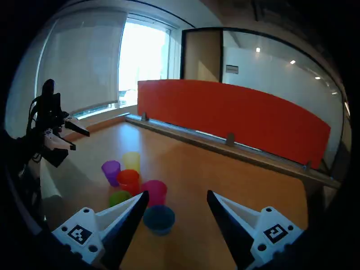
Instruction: Pour water
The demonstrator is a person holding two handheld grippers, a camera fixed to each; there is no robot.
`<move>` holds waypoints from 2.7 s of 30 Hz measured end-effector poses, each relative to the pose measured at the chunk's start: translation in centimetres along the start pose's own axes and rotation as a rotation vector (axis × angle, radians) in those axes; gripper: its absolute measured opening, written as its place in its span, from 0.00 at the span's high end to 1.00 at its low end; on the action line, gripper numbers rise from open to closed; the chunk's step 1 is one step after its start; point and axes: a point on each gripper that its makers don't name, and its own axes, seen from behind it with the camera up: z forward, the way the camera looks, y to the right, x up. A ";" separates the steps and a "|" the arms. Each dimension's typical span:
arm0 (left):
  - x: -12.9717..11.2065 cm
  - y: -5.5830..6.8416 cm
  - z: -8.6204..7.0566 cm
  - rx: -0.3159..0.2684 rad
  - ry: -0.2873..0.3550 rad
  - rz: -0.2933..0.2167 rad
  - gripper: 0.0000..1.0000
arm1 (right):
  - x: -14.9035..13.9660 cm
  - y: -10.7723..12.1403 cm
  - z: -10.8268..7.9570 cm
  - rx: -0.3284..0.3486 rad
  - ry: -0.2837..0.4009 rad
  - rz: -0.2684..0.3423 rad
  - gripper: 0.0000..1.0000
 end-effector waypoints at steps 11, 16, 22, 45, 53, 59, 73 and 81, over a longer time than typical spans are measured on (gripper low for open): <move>-3.0 2.6 2.8 -0.082 -0.066 0.051 0.00 | -2.0 0.2 0.8 0.001 -0.039 0.002 0.00; -4.3 3.8 3.9 -0.118 -0.088 0.061 0.00 | -2.9 0.1 1.3 0.003 -0.055 0.000 0.00; -5.7 4.8 5.2 -0.149 -0.118 0.074 0.00 | -3.6 0.1 1.9 0.004 -0.067 0.000 0.00; -9.6 7.3 10.0 -0.247 -0.207 0.077 0.00 | -4.2 0.9 3.3 -0.002 -0.080 0.008 0.00; -10.1 7.8 11.8 -0.265 -0.224 0.100 0.00 | -4.2 1.4 3.3 -0.012 -0.080 0.011 0.00; -10.2 8.3 13.2 -0.278 -0.239 0.114 0.00 | -4.3 1.8 3.5 -0.014 -0.082 0.013 0.00; -9.5 10.2 16.2 -0.321 -0.266 0.151 0.00 | -4.8 2.5 3.6 -0.017 -0.086 0.014 0.00; -9.0 10.8 17.6 -0.329 -0.270 0.165 0.00 | -4.8 2.9 3.3 -0.023 -0.080 0.013 0.00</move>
